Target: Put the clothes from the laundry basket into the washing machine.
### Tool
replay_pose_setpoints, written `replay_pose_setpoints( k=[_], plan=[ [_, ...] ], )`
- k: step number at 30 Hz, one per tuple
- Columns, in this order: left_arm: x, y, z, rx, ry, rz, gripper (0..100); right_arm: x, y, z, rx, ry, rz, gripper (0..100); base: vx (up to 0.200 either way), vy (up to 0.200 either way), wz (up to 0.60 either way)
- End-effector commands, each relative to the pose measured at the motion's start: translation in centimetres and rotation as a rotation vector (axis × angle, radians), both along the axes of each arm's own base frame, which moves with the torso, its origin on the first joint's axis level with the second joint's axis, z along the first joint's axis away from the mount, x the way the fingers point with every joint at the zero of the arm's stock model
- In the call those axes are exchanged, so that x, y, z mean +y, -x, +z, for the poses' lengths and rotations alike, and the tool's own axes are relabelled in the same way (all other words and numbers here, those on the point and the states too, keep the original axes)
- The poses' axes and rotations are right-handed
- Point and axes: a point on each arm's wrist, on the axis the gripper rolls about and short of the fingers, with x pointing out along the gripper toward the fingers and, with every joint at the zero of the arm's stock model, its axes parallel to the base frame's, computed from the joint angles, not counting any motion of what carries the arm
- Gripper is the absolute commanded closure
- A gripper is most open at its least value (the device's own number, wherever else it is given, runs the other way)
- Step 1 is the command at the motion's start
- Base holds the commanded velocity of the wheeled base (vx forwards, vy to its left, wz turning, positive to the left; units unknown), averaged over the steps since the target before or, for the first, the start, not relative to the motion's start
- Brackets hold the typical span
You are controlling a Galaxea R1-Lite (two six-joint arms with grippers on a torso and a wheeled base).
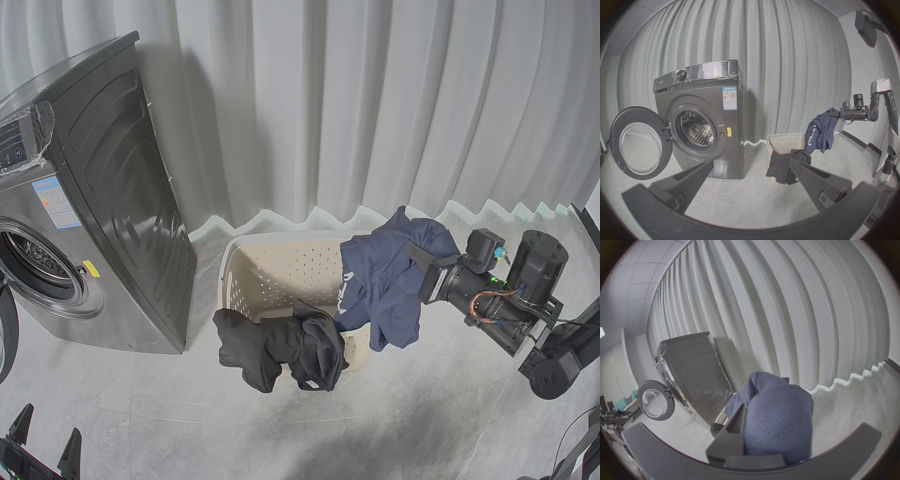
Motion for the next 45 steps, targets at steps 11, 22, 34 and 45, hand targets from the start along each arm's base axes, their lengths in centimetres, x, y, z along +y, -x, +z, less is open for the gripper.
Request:
replay_pose_setpoints(
  k=[11, 22, 34, 45],
  plan=[
    [0.0, 0.0, -0.5, -0.002, 0.005, 0.000, 0, -1.7, 2.6, 4.5, -0.094, -0.057, -0.068, 100, -0.109, 0.000, 0.00],
    [0.0, 0.0, -0.5, 0.000, 0.002, -0.001, 0, -2.1, 2.6, 4.2, -0.092, -0.020, -0.190, 100, -0.109, 0.000, 0.00],
    [0.0, 0.0, -0.5, -0.002, 0.007, -0.003, 0, -2.0, 3.2, 4.6, -0.102, -0.030, -0.182, 100, 0.000, 0.133, 0.00],
    [0.0, 0.0, -0.5, -0.002, 0.007, -0.003, 0, -1.9, 3.2, 4.4, -0.098, -0.027, -0.176, 100, 0.000, 0.200, 0.00]
  ],
)
